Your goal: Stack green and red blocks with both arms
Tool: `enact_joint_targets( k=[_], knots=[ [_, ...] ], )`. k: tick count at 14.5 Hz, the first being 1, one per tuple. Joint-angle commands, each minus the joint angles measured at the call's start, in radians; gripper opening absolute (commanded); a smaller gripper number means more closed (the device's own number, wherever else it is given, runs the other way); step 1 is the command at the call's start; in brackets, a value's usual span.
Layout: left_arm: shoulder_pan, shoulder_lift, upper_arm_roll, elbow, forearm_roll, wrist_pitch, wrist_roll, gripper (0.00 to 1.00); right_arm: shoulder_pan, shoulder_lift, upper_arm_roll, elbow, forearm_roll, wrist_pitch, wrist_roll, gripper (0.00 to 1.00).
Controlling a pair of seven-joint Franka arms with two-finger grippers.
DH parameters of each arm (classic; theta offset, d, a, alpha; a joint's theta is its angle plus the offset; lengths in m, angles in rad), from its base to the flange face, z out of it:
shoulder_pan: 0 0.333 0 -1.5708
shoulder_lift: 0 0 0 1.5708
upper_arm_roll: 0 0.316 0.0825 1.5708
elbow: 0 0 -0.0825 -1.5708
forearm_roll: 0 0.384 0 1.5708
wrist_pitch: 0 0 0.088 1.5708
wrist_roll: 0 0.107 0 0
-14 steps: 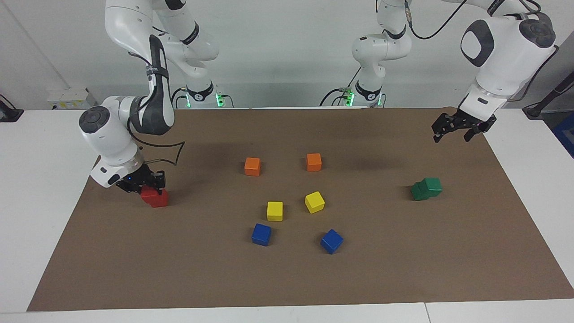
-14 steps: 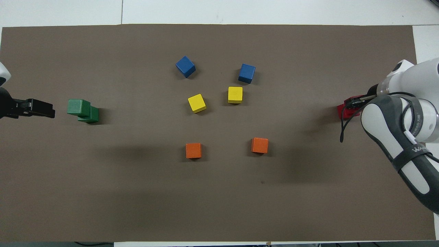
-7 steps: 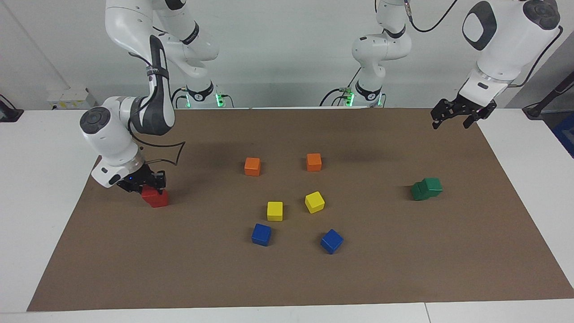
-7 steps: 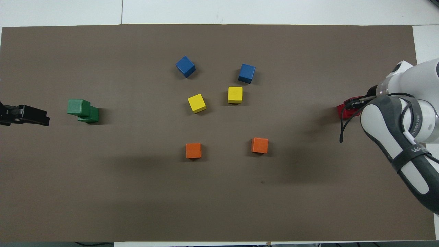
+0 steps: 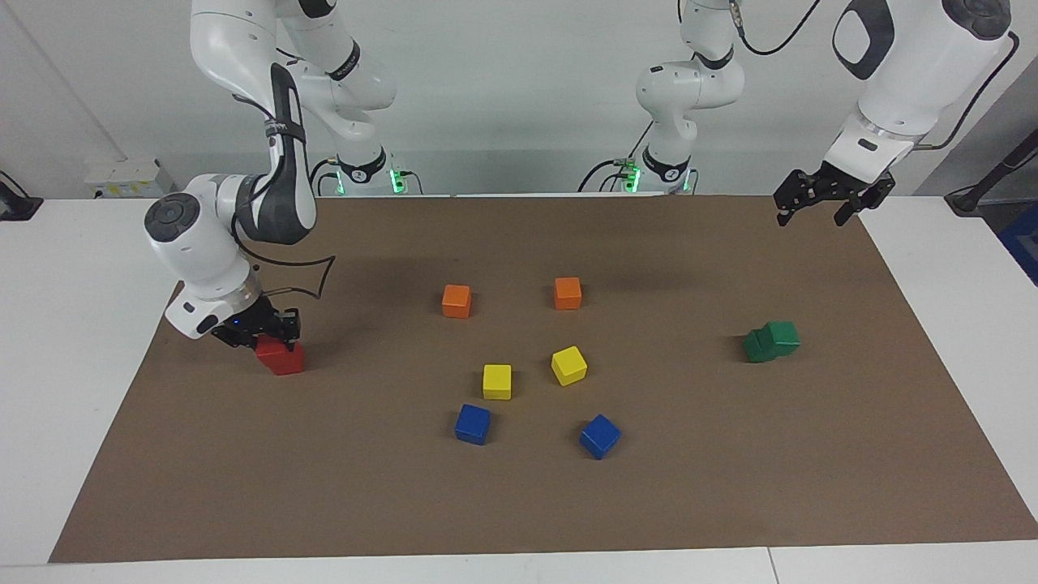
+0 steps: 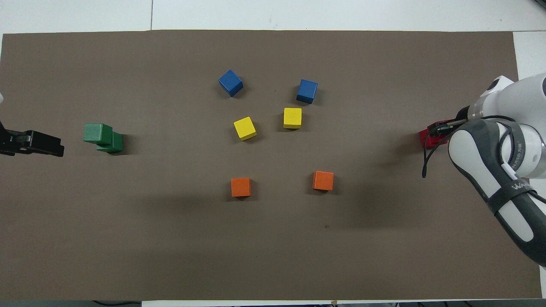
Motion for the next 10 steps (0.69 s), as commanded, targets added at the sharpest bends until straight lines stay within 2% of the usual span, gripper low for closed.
enact_joint_targets(
  k=[1, 3, 5, 10],
  knots=[
    [-0.014, 0.014, 0.006, 0.021, -0.009, -0.023, 0.007, 1.0, -0.009, -0.02, 0.009, -0.042, -0.005, 0.007, 0.018, 0.0],
    [-0.024, 0.028, 0.015, 0.022, -0.009, -0.017, 0.007, 1.0, -0.009, -0.022, 0.009, -0.045, -0.005, 0.007, 0.018, 0.0],
    [-0.033, 0.087, 0.01, 0.085, -0.006, -0.04, 0.007, 1.0, -0.009, -0.023, 0.009, -0.052, -0.005, 0.007, 0.018, 0.0],
    [-0.033, 0.077, 0.02, 0.065, -0.006, -0.039, 0.005, 1.0, -0.009, -0.025, 0.007, -0.052, -0.005, 0.015, 0.02, 0.0]
  ],
)
